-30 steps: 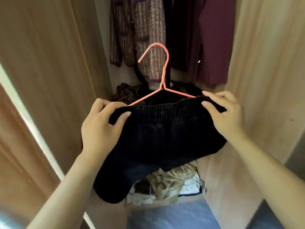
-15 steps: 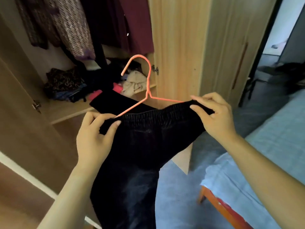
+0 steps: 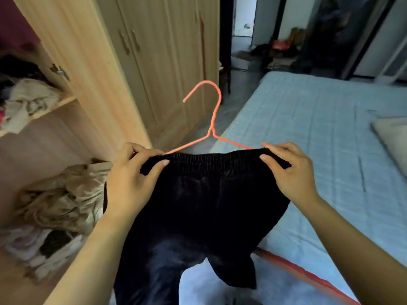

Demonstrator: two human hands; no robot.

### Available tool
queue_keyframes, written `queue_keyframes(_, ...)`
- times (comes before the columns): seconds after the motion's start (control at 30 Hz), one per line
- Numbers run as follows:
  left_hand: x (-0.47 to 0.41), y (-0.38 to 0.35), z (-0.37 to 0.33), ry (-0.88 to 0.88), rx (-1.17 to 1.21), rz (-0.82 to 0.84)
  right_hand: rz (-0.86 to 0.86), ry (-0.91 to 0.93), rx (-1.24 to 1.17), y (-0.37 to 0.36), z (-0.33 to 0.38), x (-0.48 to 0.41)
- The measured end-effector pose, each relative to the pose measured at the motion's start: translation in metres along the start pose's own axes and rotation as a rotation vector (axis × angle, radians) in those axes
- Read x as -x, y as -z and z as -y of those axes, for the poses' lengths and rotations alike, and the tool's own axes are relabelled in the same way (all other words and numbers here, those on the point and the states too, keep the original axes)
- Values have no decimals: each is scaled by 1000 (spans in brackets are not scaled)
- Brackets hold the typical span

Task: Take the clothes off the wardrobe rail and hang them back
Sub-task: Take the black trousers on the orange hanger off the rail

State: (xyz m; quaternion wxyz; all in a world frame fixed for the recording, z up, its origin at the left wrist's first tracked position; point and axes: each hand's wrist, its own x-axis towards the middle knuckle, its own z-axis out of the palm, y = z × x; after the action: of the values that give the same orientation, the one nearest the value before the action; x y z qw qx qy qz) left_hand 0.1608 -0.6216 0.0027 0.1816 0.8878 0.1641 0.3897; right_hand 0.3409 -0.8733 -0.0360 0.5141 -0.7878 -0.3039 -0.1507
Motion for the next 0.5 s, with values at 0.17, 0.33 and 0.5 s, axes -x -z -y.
queue_keyframes(0.17, -10, -88, -57, -48, 167, 134, -134, -76, 106, 80, -55, 16)
queue_keyframes(0.33, -60, -153, -121, -172, 253, 170, -279, -158, 240, 148, -86, -7)
queue_keyframes(0.5, -146, -221, -177, -297, 352, 169, -417, -126, 316, 202, -113, -77)
